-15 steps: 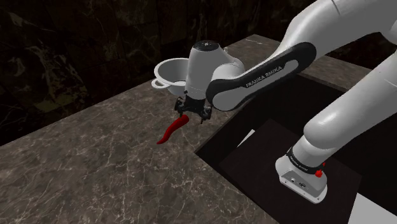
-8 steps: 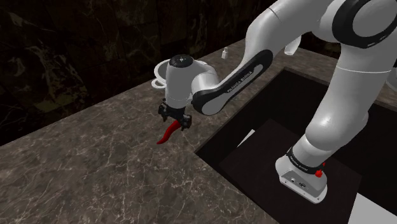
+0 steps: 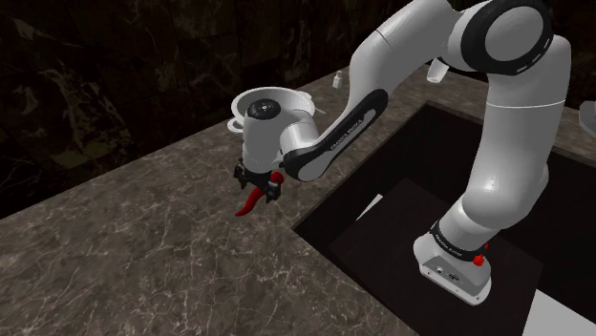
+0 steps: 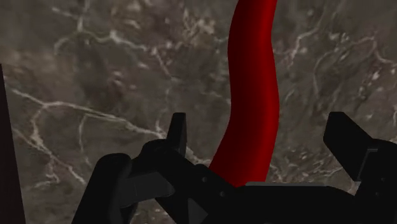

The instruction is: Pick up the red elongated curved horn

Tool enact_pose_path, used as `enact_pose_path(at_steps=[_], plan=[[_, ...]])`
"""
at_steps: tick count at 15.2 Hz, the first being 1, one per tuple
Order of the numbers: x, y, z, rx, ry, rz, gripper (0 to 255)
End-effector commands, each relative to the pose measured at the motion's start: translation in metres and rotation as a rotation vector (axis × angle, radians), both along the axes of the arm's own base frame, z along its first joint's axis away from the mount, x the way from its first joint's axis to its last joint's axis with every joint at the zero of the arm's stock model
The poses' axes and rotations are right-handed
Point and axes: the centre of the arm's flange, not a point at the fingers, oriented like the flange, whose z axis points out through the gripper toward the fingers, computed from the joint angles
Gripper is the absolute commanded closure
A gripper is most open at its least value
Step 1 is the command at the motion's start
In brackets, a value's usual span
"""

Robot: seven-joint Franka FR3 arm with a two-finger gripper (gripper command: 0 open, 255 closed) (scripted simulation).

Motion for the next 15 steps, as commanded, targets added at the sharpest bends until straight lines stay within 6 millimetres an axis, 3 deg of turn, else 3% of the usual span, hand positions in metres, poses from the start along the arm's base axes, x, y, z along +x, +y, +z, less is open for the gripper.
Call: enact_pose_path(at_steps=[1,2,3,12,15], plan=[[0.0,0.0,-0.009,0.0,0.0,0.0,0],[0.0,0.0,-0.009,0.0,0.0,0.0,0],[0.0,0.0,-0.008,0.0,0.0,0.0,255],[0.0,0.0,-0.009,0.0,0.0,0.0,255],[0.0,0.0,0.007,0.0,0.0,0.0,255]])
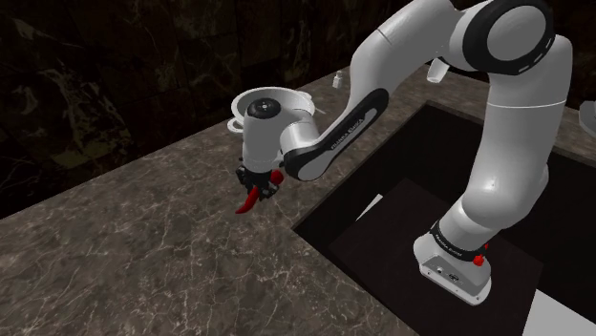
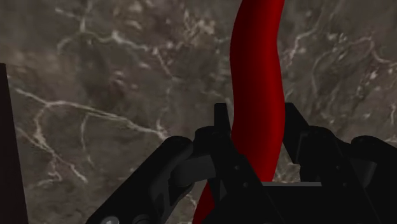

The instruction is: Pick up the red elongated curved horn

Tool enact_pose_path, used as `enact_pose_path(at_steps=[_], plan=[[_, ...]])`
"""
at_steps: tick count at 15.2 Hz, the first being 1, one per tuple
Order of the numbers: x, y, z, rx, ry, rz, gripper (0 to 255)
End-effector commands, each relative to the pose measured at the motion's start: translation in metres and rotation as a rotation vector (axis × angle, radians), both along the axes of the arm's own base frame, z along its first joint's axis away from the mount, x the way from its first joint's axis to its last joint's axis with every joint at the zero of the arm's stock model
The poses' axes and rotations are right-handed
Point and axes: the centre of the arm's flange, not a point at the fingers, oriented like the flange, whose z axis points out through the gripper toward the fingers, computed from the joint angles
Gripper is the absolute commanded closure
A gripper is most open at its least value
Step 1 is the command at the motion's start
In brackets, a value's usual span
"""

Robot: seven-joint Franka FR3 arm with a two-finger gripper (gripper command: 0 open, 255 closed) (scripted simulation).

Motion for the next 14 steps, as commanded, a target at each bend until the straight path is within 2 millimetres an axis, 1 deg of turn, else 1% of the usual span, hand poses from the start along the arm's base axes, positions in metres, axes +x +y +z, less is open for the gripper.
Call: enact_pose_path(at_steps=[1,12,14], plan=[[0.001,-0.001,0.009,0.0,0.0,0.0,255],[0.001,-0.001,0.067,0.0,0.0,0.0,255],[0.001,-0.001,0.068,0.0,0.0,0.0,255]])
